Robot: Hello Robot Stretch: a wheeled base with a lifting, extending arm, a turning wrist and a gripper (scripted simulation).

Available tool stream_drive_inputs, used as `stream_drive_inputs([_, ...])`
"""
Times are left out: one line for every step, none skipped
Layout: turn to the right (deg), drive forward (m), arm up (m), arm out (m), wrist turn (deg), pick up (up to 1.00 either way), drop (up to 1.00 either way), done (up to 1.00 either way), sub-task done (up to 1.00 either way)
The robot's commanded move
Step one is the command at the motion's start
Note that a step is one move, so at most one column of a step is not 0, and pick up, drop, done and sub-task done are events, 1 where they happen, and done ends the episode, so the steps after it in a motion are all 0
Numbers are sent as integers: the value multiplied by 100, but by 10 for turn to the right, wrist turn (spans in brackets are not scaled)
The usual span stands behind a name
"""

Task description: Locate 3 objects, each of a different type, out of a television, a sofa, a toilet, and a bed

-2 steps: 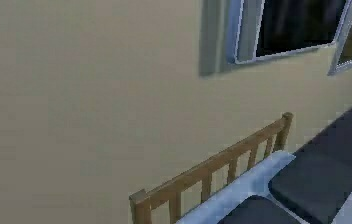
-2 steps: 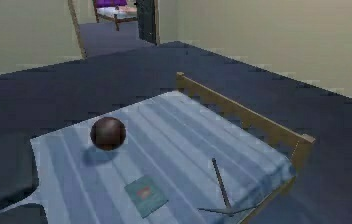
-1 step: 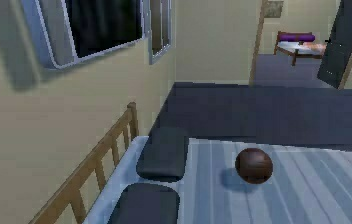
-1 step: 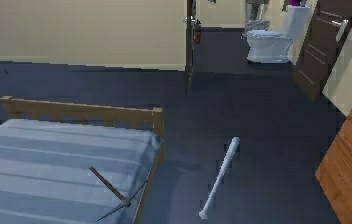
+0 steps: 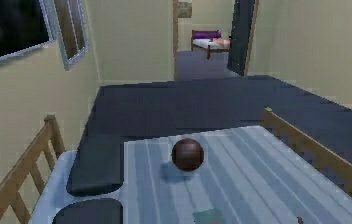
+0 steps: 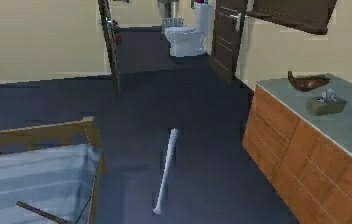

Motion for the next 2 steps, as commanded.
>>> stream_drive_inputs([0, 5, 0, 0, 0, 0, 0, 0, 0])
stream_drive_inputs([-390, 0, 0, 0, 0, 0, 0, 0, 0])
